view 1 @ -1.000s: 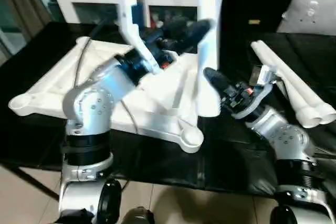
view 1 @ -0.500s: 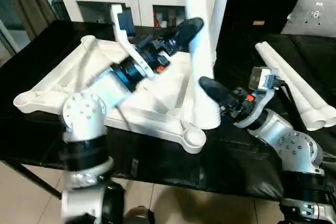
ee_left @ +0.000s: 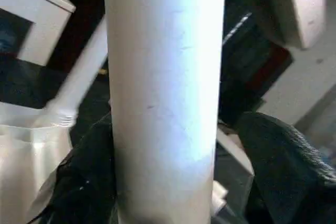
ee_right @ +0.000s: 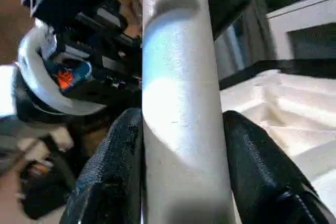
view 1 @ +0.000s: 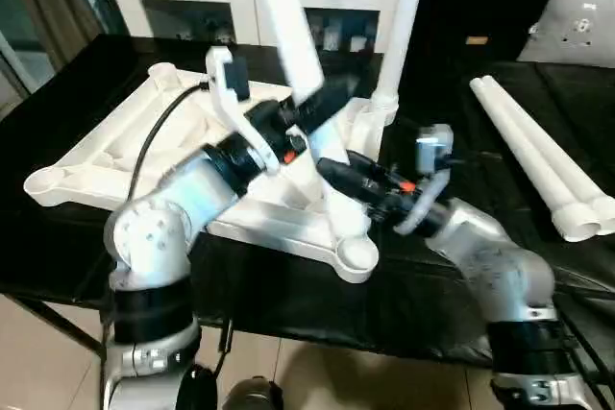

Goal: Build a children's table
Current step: Pick table leg

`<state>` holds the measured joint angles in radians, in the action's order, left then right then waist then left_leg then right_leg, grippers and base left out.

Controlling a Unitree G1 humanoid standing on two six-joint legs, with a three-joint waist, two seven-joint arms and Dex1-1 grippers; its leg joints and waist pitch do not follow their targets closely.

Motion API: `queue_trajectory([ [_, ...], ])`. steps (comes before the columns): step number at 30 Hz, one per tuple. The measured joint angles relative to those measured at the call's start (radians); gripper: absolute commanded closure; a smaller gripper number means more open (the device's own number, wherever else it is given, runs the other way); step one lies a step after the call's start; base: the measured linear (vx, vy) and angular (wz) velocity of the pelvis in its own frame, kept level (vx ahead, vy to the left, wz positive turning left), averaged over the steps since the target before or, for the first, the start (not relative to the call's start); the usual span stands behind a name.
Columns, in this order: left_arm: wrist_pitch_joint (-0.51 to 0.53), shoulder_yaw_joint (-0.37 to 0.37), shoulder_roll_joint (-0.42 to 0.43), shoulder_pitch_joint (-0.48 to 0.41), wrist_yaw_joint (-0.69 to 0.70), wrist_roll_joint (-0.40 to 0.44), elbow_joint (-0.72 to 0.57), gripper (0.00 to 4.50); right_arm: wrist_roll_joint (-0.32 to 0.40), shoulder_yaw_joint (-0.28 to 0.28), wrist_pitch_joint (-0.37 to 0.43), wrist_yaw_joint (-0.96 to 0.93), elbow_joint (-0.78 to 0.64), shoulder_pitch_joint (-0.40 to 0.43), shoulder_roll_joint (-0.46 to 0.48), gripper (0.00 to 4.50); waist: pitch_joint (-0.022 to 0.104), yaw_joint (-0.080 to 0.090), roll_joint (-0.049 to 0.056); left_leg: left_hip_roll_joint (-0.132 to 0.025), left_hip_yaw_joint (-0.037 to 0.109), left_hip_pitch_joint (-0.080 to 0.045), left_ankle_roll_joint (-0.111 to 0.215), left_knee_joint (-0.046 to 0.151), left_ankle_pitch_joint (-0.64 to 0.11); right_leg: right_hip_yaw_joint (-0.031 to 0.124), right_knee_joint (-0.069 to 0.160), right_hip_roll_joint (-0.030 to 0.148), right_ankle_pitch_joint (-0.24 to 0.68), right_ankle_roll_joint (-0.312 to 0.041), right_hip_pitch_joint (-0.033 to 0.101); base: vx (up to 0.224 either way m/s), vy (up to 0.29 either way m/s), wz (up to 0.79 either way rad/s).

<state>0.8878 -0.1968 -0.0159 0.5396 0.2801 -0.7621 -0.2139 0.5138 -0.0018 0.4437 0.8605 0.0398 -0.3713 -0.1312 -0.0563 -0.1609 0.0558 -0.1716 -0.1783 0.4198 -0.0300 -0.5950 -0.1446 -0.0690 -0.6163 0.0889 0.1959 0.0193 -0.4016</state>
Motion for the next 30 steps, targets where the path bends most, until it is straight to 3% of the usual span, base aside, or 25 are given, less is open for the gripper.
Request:
queue_trajectory([
  [4,-0.048,-0.009,-0.072,-0.015,-0.096,0.033,-0.001,1.38,-0.135,0.065,-0.15,-0.071,-0.004,0.019,0.018,2.64,0.0,0.006,-0.002,0.0,0.0,0.001,0.0,0.0,0.0,0.0,0.005,0.0,-0.005,-0.005,0.001,0.0,0.0,0.0],
  [10,-0.097,-0.007,-0.129,-0.027,-0.202,0.073,0.0,1.61,-0.25,0.102,-0.295,-0.17,0.033,0.023,0.061,2.64,0.0,0.018,-0.003,0.0,0.0,0.001,0.0,0.0,0.0,0.0,0.005,0.0,-0.004,-0.001,0.001,0.0,0.0,0.0],
  [12,-0.108,-0.007,-0.136,-0.027,-0.221,0.086,0.0,1.67,-0.264,0.11,-0.32,-0.188,0.045,0.019,0.067,2.64,0.0,0.02,-0.003,0.0,0.0,0.001,0.0,0.0,0.0,0.0,0.005,0.0,-0.004,-0.001,0.001,0.0,0.0,0.0],
  [14,-0.123,-0.007,-0.145,-0.027,-0.238,0.1,0.0,2.05,-0.285,0.112,-0.34,-0.21,0.062,0.016,0.075,2.64,0.0,0.02,-0.003,0.0,0.0,0.001,0.0,0.0,0.0,0.0,0.005,0.0,-0.004,-0.001,0.001,0.0,0.0,0.0],
  [17,-0.136,-0.011,-0.147,-0.027,-0.257,0.107,0.0,2.04,-0.295,0.12,-0.364,-0.225,0.068,0.016,0.084,2.64,0.0,0.02,-0.003,0.0,0.0,0.001,0.0,0.0,0.0,0.0,0.005,0.0,-0.004,-0.001,0.001,0.0,0.0,0.0],
  [19,-0.143,-0.011,-0.149,-0.028,-0.267,0.108,0.0,2.42,-0.309,0.126,-0.391,-0.235,0.091,0.012,0.094,2.64,0.0,0.02,-0.003,0.0,0.0,0.001,0.0,0.0,0.0,0.0,0.005,0.0,-0.005,-0.001,0.001,0.0,0.0,0.0],
  [30,-0.167,0.003,-0.138,-0.035,-0.286,0.141,-0.001,2.59,-0.325,0.141,-0.414,-0.247,0.121,-0.003,0.101,2.64,0.0,0.02,-0.004,0.0,0.0,0.001,0.0,0.0,0.0,0.0,0.005,0.0,-0.006,-0.004,0.001,0.0,0.0,0.0],
])
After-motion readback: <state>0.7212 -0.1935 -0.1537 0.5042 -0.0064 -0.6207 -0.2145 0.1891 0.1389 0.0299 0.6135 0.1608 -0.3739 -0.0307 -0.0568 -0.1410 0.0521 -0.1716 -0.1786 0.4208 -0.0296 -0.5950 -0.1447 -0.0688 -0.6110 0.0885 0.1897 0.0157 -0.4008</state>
